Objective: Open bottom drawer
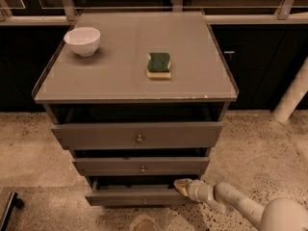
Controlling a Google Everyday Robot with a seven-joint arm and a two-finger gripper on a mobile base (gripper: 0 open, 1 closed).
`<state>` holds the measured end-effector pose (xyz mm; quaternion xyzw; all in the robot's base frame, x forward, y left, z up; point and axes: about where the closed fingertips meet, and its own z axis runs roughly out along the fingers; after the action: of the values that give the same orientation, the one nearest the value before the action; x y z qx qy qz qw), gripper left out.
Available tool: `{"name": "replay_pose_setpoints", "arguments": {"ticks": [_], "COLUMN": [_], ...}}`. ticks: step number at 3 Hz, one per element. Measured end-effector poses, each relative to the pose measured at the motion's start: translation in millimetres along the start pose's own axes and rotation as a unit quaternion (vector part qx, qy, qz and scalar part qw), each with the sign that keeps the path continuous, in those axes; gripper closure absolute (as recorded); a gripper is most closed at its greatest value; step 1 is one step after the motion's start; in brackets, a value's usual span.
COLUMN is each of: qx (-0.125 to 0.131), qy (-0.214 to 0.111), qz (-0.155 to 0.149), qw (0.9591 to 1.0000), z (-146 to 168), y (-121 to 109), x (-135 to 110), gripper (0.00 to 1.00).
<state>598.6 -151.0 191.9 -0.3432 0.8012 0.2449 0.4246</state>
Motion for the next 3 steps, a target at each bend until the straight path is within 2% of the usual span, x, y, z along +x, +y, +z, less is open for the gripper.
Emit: {"name": "replay_pose_setpoints", "arguments": {"ticks": [1, 2, 3], "qx": [-0.019, -0.019, -0.031], "qy": [0.027, 0.027, 0.057], "qz": [0.001, 0.001, -0.001], "qw": [0.9994, 0.9994, 0.9979], "z": [-7.1, -10.2, -36.4], "y": [13.0, 13.6, 22.7], "x": [20.9, 15.9, 29.0], "gripper": [1.00, 1.00, 1.00]}}
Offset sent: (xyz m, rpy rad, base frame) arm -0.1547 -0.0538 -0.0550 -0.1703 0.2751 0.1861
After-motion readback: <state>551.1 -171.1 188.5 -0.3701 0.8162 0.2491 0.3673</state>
